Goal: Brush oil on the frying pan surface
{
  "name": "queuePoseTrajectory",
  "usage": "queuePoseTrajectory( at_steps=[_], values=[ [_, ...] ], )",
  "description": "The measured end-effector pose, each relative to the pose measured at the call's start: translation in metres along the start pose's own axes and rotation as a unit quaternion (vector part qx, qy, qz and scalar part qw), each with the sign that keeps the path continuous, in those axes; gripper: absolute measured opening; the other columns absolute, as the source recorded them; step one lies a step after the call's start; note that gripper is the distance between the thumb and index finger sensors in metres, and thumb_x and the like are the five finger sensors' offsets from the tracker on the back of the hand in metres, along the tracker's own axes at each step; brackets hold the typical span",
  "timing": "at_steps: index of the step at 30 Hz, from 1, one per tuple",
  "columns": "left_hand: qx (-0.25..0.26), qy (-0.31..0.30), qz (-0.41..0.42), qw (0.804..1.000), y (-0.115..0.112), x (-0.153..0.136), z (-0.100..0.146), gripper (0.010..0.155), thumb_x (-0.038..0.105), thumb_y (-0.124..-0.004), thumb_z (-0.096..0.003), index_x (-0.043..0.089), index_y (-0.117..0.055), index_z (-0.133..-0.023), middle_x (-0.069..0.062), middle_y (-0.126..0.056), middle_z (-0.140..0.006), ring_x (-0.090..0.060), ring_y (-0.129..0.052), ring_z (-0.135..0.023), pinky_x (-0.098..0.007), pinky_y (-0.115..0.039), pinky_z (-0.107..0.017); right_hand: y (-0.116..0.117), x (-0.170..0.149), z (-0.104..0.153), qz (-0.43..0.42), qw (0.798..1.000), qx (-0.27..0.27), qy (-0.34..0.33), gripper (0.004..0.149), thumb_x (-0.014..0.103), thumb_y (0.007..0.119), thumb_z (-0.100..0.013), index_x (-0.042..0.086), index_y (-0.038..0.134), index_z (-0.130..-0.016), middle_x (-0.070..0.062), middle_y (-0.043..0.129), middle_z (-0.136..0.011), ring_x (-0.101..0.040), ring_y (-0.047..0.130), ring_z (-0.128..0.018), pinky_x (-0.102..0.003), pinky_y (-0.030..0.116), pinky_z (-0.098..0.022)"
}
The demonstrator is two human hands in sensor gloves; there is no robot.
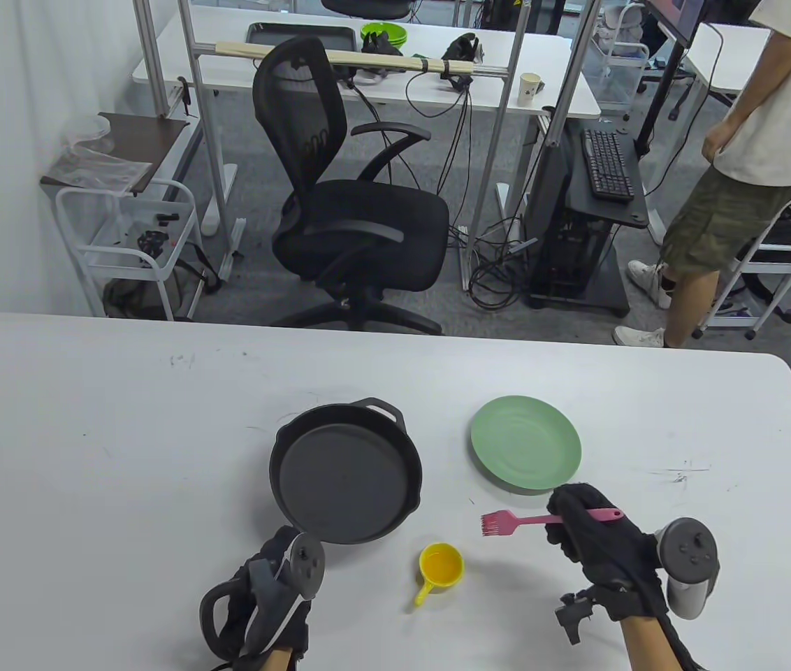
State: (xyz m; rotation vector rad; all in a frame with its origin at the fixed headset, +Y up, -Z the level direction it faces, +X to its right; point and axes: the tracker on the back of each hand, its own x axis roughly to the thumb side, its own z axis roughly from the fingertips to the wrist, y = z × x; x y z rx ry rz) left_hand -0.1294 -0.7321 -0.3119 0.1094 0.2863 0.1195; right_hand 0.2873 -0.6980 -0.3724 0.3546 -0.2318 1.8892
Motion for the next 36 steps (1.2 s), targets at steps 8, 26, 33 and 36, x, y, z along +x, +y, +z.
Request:
queuePoseTrajectory(
  at_steps=[8, 26, 33, 36],
  values=[
    [0.011, -0.023, 0.021, 0.999, 0.002, 0.004, 0.01, 0.061, 0.055, -0.082, -0.0449, 0.012, -0.084, -0.088, 0.002, -0.1, -0.044, -0.012, -0.097, -0.016, -0.035, -0.087, -0.014, 0.048, -0.02, -0.006, 0.006, 0.998, 0.038, 0.048, 0.036, 0.051, 0.074, -0.061, 0.023, 0.084, -0.081, -0.007, 0.101, -0.045, -0.003, 0.091, -0.02, -0.023, 0.085, -0.013],
    [0.013, -0.038, 0.008, 0.999, 0.0, 0.013, 0.018, 0.062, 0.055, -0.081, -0.0459, 0.012, -0.082, -0.09, 0.002, -0.1, -0.046, -0.012, -0.097, -0.016, -0.034, -0.087, -0.014, 0.074, -0.028, -0.001, 0.082, 0.993, 0.062, 0.063, 0.036, 0.049, 0.077, -0.06, 0.02, 0.086, -0.079, -0.01, 0.102, -0.043, -0.005, 0.092, -0.017, -0.024, 0.085, -0.01],
    [0.008, -0.041, 0.007, 0.999, 0.0, 0.014, 0.018, 0.062, 0.055, -0.081, -0.046, 0.012, -0.082, -0.09, 0.002, -0.1, -0.046, -0.012, -0.097, -0.016, -0.035, -0.087, -0.015, 0.077, -0.03, -0.001, 0.086, 0.992, 0.069, 0.064, 0.036, 0.049, 0.076, -0.06, 0.02, 0.085, -0.079, -0.009, 0.102, -0.044, -0.005, 0.093, -0.018, -0.024, 0.086, -0.011],
    [0.005, -0.042, 0.005, 0.999, -0.001, 0.015, 0.018, 0.062, 0.055, -0.081, -0.046, 0.012, -0.082, -0.09, 0.003, -0.1, -0.046, -0.012, -0.097, -0.016, -0.035, -0.087, -0.015, 0.077, -0.028, 0.0, 0.083, 0.992, 0.073, 0.058, 0.036, 0.049, 0.076, -0.06, 0.02, 0.085, -0.08, -0.009, 0.102, -0.044, -0.004, 0.093, -0.018, -0.023, 0.086, -0.011]
  ],
)
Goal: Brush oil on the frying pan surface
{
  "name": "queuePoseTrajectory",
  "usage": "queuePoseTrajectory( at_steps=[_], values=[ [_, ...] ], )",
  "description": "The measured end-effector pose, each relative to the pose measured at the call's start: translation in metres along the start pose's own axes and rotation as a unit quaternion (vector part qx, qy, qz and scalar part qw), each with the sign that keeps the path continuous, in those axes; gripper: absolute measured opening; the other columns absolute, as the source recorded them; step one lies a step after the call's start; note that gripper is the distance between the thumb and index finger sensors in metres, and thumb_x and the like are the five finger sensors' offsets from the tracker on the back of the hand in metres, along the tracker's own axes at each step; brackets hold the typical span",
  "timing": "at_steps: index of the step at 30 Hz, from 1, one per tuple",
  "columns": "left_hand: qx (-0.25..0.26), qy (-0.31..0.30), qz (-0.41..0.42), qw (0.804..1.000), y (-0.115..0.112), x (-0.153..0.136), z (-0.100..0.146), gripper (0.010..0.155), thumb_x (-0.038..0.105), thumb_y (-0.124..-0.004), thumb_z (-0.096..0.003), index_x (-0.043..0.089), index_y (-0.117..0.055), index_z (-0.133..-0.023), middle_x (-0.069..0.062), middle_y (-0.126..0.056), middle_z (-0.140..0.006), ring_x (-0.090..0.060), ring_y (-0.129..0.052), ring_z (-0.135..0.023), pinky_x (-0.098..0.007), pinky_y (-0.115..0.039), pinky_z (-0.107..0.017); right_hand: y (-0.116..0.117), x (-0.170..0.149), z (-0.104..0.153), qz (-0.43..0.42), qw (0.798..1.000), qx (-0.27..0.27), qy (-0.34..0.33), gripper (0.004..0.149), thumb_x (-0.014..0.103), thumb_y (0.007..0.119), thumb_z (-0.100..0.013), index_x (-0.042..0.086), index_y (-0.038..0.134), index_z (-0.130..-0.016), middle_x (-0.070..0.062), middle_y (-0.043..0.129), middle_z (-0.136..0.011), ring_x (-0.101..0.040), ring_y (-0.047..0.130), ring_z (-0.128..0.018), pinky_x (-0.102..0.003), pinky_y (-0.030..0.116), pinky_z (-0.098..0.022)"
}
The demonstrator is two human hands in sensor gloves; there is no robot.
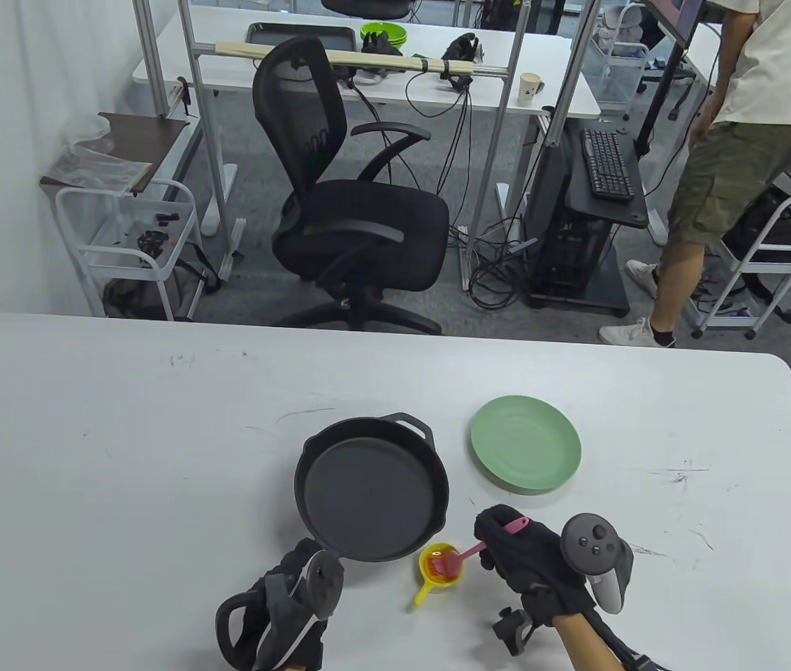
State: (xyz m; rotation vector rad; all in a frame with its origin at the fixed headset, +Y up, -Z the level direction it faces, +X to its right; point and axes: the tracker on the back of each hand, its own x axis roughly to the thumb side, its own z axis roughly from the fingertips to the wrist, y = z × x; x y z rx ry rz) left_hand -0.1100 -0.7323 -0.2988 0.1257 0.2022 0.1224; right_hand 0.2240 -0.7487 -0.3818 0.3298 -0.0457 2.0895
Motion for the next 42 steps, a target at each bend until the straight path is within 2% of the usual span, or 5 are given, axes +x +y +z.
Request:
queuePoseTrajectory(
  at_steps=[10, 19, 31, 38, 42],
  values=[
    [-0.002, 0.002, -0.008, 1.0, 0.001, 0.0, 0.0, 0.062, 0.055, -0.08, -0.0464, 0.012, -0.082, -0.091, 0.003, -0.1, -0.047, -0.011, -0.097, -0.017, -0.034, -0.087, -0.016, -0.004, 0.028, 0.01, 0.049, 0.993, 0.011, -0.106, 0.037, 0.05, 0.074, -0.06, 0.023, 0.083, -0.082, -0.01, 0.101, -0.049, -0.005, 0.092, -0.022, -0.024, 0.085, -0.015],
    [-0.007, -0.001, -0.009, 1.0, 0.0, 0.0, 0.0, 0.062, 0.056, -0.081, -0.0464, 0.012, -0.082, -0.091, 0.003, -0.1, -0.047, -0.011, -0.097, -0.017, -0.034, -0.087, -0.016, 0.02, 0.055, 0.024, 0.161, 0.967, 0.043, -0.194, 0.037, 0.051, 0.074, -0.058, 0.025, 0.083, -0.082, -0.009, 0.101, -0.05, -0.005, 0.092, -0.023, -0.024, 0.085, -0.015],
    [-0.008, -0.005, -0.01, 1.0, 0.0, 0.001, 0.0, 0.062, 0.056, -0.081, -0.0464, 0.012, -0.082, -0.091, 0.003, -0.1, -0.047, -0.011, -0.097, -0.017, -0.034, -0.087, -0.016, 0.021, 0.059, 0.027, 0.123, 0.971, 0.046, -0.199, 0.037, 0.051, 0.075, -0.058, 0.024, 0.084, -0.082, -0.01, 0.101, -0.049, -0.005, 0.092, -0.023, -0.024, 0.085, -0.015],
    [-0.009, -0.006, -0.011, 1.0, 0.0, 0.001, 0.0, 0.062, 0.056, -0.081, -0.0464, 0.012, -0.082, -0.091, 0.003, -0.1, -0.047, -0.011, -0.097, -0.017, -0.034, -0.087, -0.016, 0.016, 0.058, 0.026, 0.132, 0.971, 0.025, -0.2, 0.037, 0.05, 0.075, -0.058, 0.024, 0.084, -0.082, -0.01, 0.101, -0.049, -0.006, 0.092, -0.022, -0.025, 0.085, -0.015],
    [-0.009, -0.006, -0.01, 1.0, -0.001, 0.002, 0.0, 0.062, 0.056, -0.081, -0.0465, 0.012, -0.082, -0.091, 0.003, -0.1, -0.047, -0.011, -0.097, -0.017, -0.034, -0.087, -0.016, 0.022, 0.057, 0.026, 0.146, 0.968, 0.042, -0.201, 0.037, 0.051, 0.075, -0.058, 0.024, 0.084, -0.082, -0.01, 0.101, -0.049, -0.006, 0.092, -0.022, -0.025, 0.085, -0.015]
  ],
)
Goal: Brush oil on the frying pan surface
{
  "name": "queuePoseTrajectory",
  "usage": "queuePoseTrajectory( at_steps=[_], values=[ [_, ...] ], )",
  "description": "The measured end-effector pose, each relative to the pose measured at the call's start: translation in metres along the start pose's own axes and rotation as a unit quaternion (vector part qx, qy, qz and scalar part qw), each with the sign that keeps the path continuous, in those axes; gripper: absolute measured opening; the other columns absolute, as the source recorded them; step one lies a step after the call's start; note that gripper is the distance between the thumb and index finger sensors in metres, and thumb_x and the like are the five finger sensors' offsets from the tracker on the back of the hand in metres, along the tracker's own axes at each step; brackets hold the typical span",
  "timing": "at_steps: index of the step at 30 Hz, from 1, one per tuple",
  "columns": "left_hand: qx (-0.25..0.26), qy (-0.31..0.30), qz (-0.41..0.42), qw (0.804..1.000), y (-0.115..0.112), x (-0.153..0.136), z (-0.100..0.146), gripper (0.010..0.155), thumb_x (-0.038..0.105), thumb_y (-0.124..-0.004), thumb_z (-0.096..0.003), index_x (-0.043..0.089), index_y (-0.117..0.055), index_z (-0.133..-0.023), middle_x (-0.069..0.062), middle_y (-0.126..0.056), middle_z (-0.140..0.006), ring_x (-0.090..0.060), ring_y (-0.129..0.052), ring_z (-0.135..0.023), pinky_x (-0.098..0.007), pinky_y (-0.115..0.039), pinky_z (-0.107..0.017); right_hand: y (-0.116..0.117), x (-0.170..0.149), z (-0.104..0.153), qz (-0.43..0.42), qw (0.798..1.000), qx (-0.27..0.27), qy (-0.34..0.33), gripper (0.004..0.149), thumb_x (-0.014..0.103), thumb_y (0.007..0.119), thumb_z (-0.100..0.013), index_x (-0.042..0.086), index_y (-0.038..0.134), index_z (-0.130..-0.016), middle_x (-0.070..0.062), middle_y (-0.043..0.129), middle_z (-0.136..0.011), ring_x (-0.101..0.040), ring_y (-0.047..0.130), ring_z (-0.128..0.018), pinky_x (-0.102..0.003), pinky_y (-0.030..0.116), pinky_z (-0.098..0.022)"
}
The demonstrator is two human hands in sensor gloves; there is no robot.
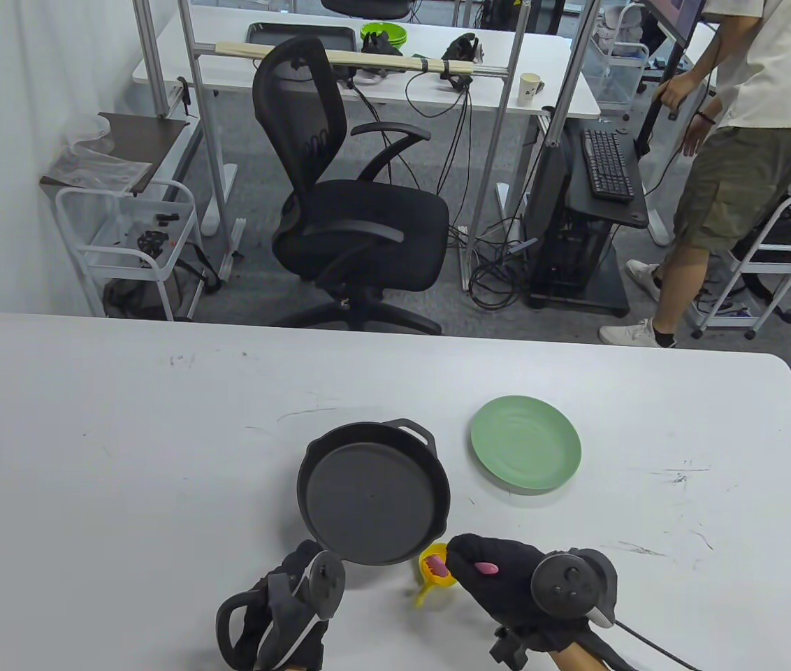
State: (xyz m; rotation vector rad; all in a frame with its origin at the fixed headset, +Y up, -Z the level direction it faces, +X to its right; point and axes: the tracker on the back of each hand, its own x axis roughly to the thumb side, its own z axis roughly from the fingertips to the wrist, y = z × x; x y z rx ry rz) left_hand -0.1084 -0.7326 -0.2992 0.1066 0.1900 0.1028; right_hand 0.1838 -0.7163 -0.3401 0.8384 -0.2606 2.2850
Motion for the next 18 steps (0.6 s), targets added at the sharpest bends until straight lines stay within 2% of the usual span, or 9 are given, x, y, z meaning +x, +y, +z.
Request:
queuePoseTrajectory(
  at_steps=[8, 13, 18],
  values=[
    [0.001, -0.001, 0.001, 1.0, 0.0, 0.0, 0.0, 0.062, 0.056, -0.081, -0.0464, 0.012, -0.082, -0.091, 0.004, -0.1, -0.047, -0.011, -0.097, -0.017, -0.034, -0.087, -0.016, 0.0, -0.001, 0.001, -0.024, 1.0, 0.004, 0.002, 0.037, 0.051, 0.075, -0.058, 0.024, 0.084, -0.082, -0.01, 0.101, -0.049, -0.006, 0.092, -0.022, -0.025, 0.085, -0.015],
    [0.003, -0.003, 0.002, 1.0, 0.0, 0.001, 0.0, 0.062, 0.056, -0.08, -0.0466, 0.013, -0.081, -0.092, 0.004, -0.099, -0.048, -0.011, -0.097, -0.017, -0.034, -0.088, -0.017, -0.023, -0.002, 0.004, -0.059, 0.998, -0.037, 0.007, 0.037, 0.051, 0.075, -0.058, 0.023, 0.085, -0.081, -0.01, 0.101, -0.048, -0.006, 0.092, -0.021, -0.025, 0.085, -0.014],
    [0.01, 0.002, 0.019, 1.0, 0.002, 0.0, 0.001, 0.062, 0.056, -0.08, -0.047, 0.013, -0.08, -0.092, 0.004, -0.099, -0.048, -0.01, -0.097, -0.018, -0.033, -0.088, -0.017, -0.056, -0.003, 0.005, -0.154, 0.983, -0.1, 0.021, 0.037, 0.051, 0.075, -0.059, 0.023, 0.084, -0.081, -0.009, 0.101, -0.047, -0.005, 0.092, -0.021, -0.024, 0.084, -0.014]
  ],
)
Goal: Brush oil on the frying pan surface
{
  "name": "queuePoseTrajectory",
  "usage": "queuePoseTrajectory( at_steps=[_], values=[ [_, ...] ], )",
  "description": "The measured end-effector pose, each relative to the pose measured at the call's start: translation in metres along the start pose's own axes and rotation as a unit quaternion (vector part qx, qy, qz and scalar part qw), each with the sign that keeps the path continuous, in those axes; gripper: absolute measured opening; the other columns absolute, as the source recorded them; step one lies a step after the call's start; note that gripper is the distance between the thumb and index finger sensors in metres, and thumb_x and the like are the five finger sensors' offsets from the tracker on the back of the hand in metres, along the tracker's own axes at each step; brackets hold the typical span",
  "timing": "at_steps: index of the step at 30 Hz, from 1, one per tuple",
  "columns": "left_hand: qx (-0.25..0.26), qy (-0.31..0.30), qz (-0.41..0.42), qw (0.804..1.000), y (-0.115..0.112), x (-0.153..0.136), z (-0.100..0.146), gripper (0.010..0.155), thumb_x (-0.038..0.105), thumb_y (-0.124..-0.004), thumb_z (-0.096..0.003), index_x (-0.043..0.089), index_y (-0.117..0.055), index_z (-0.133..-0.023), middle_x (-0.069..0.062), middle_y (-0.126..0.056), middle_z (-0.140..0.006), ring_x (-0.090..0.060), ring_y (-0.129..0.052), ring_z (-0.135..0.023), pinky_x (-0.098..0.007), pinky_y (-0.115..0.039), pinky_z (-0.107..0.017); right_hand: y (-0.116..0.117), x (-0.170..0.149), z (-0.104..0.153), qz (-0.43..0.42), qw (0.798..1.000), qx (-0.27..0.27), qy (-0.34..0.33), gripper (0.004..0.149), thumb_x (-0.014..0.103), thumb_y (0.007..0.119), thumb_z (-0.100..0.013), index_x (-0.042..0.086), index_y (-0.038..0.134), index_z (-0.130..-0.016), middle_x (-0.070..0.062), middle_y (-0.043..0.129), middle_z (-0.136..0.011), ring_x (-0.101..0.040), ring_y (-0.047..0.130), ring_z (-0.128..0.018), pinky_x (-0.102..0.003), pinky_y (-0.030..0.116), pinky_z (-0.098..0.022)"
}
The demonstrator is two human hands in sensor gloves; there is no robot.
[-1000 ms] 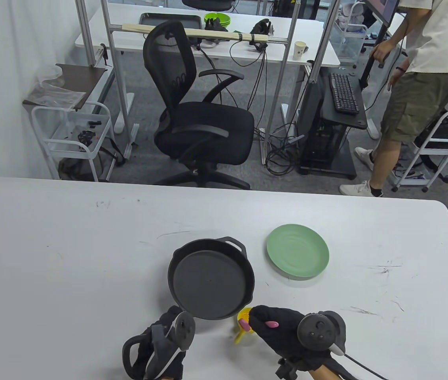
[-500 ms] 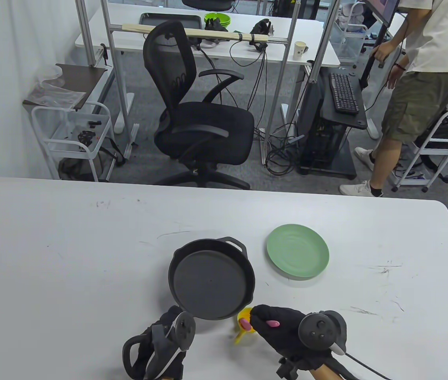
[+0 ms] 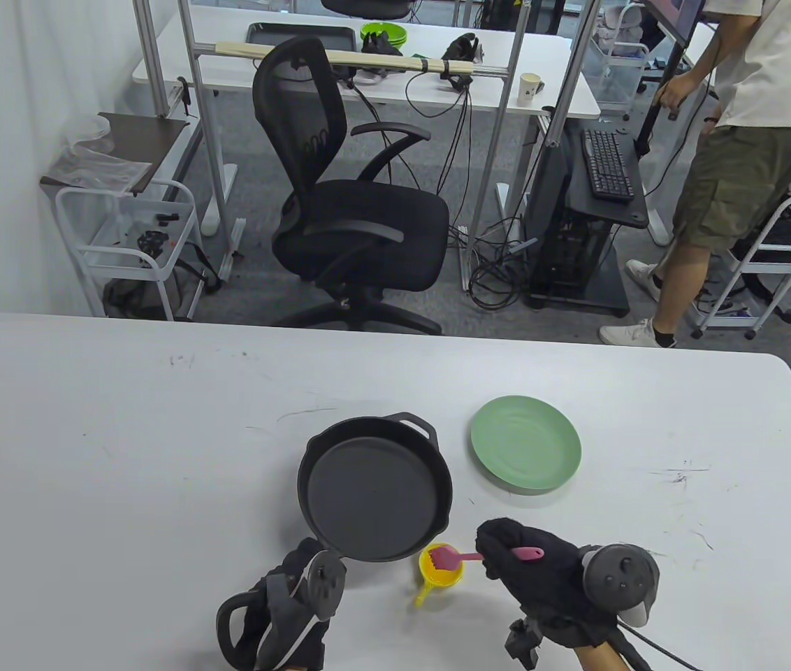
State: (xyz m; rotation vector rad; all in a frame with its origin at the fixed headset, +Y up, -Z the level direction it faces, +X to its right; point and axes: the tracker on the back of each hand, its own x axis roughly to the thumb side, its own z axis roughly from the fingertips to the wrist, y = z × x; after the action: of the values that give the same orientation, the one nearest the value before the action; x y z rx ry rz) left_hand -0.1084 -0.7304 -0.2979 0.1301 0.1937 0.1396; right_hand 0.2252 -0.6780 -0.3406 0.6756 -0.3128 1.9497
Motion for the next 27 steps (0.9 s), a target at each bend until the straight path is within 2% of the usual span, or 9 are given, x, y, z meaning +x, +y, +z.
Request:
queuePoseTrajectory(
  at_steps=[6, 12, 21, 27],
  values=[
    [-0.001, -0.004, 0.021, 1.0, -0.001, 0.006, 0.002, 0.063, 0.056, -0.079, -0.048, 0.013, -0.079, -0.093, 0.004, -0.099, -0.049, -0.01, -0.097, -0.019, -0.033, -0.087, -0.018, -0.011, 0.009, -0.022, 0.009, 1.0, -0.029, 0.005, 0.037, 0.052, 0.073, -0.06, 0.024, 0.083, -0.083, -0.008, 0.101, -0.049, -0.003, 0.092, -0.022, -0.022, 0.085, -0.015],
    [0.0, -0.009, 0.026, 1.0, -0.002, 0.012, 0.004, 0.063, 0.056, -0.078, -0.0486, 0.013, -0.079, -0.094, 0.004, -0.098, -0.05, -0.01, -0.097, -0.02, -0.033, -0.087, -0.018, 0.004, 0.001, -0.039, -0.012, 0.999, -0.043, 0.026, 0.037, 0.051, 0.074, -0.06, 0.024, 0.083, -0.083, -0.008, 0.101, -0.048, -0.004, 0.092, -0.022, -0.023, 0.085, -0.014],
    [-0.007, -0.033, 0.016, 0.999, -0.006, 0.022, 0.006, 0.062, 0.056, -0.078, -0.0485, 0.013, -0.079, -0.094, 0.005, -0.098, -0.05, -0.01, -0.097, -0.02, -0.033, -0.087, -0.019, 0.034, -0.028, -0.038, -0.036, 0.995, 0.009, 0.096, 0.038, 0.051, 0.074, -0.06, 0.022, 0.083, -0.083, -0.009, 0.102, -0.048, -0.004, 0.092, -0.021, -0.023, 0.085, -0.013],
    [0.001, -0.047, 0.009, 0.999, -0.006, 0.026, 0.008, 0.063, 0.056, -0.078, -0.0483, 0.014, -0.078, -0.094, 0.005, -0.098, -0.05, -0.01, -0.097, -0.02, -0.034, -0.087, -0.019, 0.055, -0.034, -0.036, -0.043, 0.991, 0.058, 0.114, 0.038, 0.051, 0.075, -0.06, 0.021, 0.084, -0.083, -0.009, 0.103, -0.048, -0.004, 0.093, -0.021, -0.023, 0.086, -0.013]
  ],
)
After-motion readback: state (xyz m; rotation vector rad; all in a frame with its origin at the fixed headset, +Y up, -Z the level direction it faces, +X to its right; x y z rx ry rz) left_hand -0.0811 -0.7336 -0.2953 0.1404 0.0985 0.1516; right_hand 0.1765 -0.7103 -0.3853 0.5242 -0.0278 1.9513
